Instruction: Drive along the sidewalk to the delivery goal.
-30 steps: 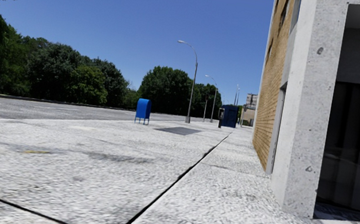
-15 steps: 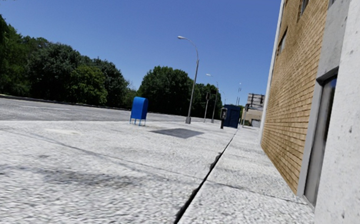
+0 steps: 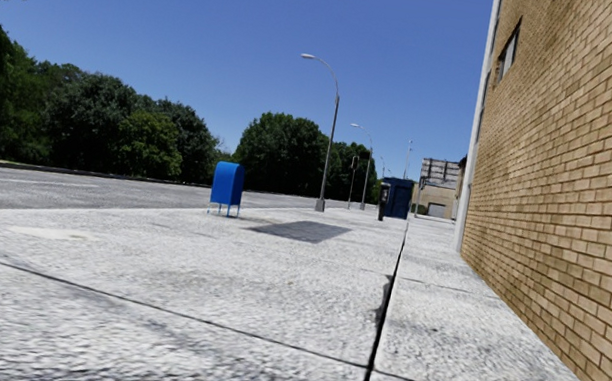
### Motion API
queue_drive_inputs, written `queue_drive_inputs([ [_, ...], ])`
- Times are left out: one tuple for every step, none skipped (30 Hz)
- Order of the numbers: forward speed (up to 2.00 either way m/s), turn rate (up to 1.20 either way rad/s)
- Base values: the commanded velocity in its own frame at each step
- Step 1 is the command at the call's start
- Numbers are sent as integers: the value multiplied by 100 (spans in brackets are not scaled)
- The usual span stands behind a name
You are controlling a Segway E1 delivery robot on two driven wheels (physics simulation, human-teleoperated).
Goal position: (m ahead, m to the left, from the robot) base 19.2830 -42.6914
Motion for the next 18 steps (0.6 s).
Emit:
queue_drive_inputs([
  [200,0],
  [200,0],
  [200,0],
  [200,0],
  [200,0],
  [200,0],
  [200,0],
  [200,0],
  [200,0],
  [200,0],
  [200,0],
  [200,0],
  [200,0],
  [200,0],
  [200,0],
  [200,0],
  [200,0],
  [200,0],
])
